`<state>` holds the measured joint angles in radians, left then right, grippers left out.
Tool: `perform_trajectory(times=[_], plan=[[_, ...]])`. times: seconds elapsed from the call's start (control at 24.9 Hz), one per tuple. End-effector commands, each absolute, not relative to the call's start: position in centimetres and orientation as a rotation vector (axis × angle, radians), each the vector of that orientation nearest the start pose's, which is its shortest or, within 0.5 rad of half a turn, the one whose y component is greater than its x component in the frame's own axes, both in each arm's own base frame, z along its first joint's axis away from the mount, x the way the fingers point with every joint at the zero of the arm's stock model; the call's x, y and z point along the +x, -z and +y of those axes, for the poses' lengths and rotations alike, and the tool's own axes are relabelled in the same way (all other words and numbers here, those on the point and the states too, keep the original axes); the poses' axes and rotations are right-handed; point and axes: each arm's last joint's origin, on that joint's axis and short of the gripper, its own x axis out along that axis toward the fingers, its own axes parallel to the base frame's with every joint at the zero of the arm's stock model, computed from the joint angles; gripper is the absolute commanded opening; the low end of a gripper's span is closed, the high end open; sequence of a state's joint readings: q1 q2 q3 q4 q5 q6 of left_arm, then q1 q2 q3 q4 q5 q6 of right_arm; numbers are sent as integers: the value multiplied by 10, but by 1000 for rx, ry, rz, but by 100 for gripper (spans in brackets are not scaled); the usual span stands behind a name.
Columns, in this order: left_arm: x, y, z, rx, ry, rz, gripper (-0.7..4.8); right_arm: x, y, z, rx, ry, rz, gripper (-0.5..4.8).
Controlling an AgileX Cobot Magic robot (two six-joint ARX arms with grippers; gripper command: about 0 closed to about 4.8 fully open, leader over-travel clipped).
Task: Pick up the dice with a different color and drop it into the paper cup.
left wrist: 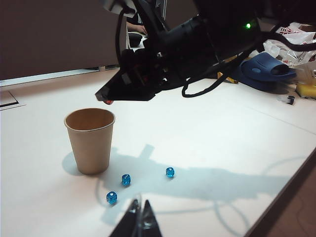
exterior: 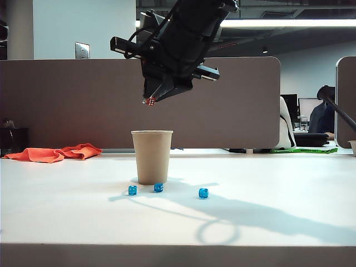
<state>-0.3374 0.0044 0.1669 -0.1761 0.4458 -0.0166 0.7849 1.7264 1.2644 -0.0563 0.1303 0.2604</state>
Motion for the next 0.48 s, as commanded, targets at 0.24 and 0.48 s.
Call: perform_trajectory(times=[0.24, 0.48], plan=[[73, -205, -39, -15, 791, 3, -6, 281, -264, 275, 26, -575, 520, 64], [73, -205, -39, -15, 791, 2, -6, 281, -264, 275, 25, -568, 518, 64]])
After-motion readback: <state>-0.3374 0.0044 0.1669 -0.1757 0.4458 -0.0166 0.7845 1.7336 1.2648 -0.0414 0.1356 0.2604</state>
